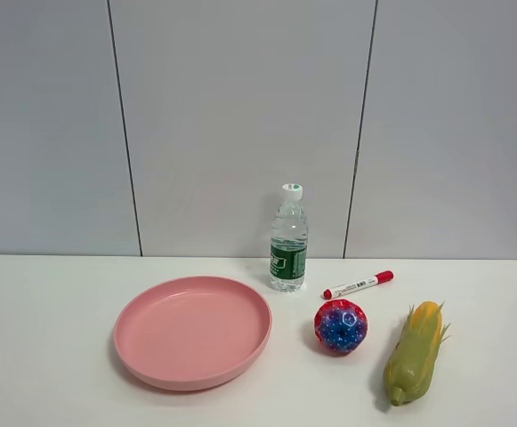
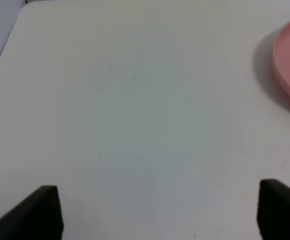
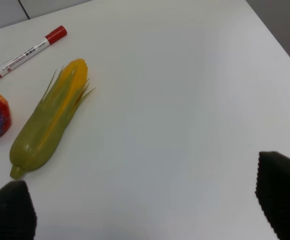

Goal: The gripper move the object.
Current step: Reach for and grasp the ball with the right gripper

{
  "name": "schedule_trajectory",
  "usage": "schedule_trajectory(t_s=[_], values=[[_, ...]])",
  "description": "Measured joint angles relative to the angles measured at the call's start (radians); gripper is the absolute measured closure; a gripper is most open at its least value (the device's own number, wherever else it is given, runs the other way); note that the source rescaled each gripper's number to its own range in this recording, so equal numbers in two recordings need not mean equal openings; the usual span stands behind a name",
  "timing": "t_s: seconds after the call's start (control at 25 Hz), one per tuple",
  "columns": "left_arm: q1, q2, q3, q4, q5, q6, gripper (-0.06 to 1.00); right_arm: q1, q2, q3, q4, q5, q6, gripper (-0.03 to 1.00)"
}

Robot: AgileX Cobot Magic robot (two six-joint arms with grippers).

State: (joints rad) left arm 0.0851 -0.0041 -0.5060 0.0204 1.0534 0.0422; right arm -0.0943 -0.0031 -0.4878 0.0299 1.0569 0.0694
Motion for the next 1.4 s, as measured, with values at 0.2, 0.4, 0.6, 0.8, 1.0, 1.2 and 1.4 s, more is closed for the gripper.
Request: schedule_trajectory(t_s=[0.2, 0.4, 0.6, 0.8, 1.0, 1.2, 1.4], values=[[0.000, 0.000, 0.000, 0.000, 0.000, 0.000, -0.06, 0.000, 0.000, 0.000, 0.000, 0.000, 0.000, 0.16], [0.000, 0.000, 0.000, 0.000, 0.000, 0.000, -0.06, 0.000, 0.000, 0.000, 0.000, 0.000, 0.000, 0.16], [0.000, 0.000, 0.000, -0.001, 0.000, 0.000, -0.06, 0.000, 0.000, 0.000, 0.000, 0.000, 0.000, 0.16], [0.000, 0.000, 0.000, -0.001, 0.000, 0.000, -0.06, 0.000, 0.000, 0.000, 0.000, 0.000, 0.000, 0.16], [0.000, 0.000, 0.000, -0.001, 0.000, 0.000, -0.06, 0.000, 0.000, 0.000, 0.031, 0.000, 0.000, 0.16], [0.000, 0.000, 0.000, -0.001, 0.000, 0.000, -0.06, 0.000, 0.058, -0.025, 0.097, -0.007, -0.035, 0.16], [0.000, 0.000, 0.000, -0.001, 0.000, 0.000, -0.06, 0.000, 0.330, -0.182, 0.116, -0.085, -0.158, 0.16]])
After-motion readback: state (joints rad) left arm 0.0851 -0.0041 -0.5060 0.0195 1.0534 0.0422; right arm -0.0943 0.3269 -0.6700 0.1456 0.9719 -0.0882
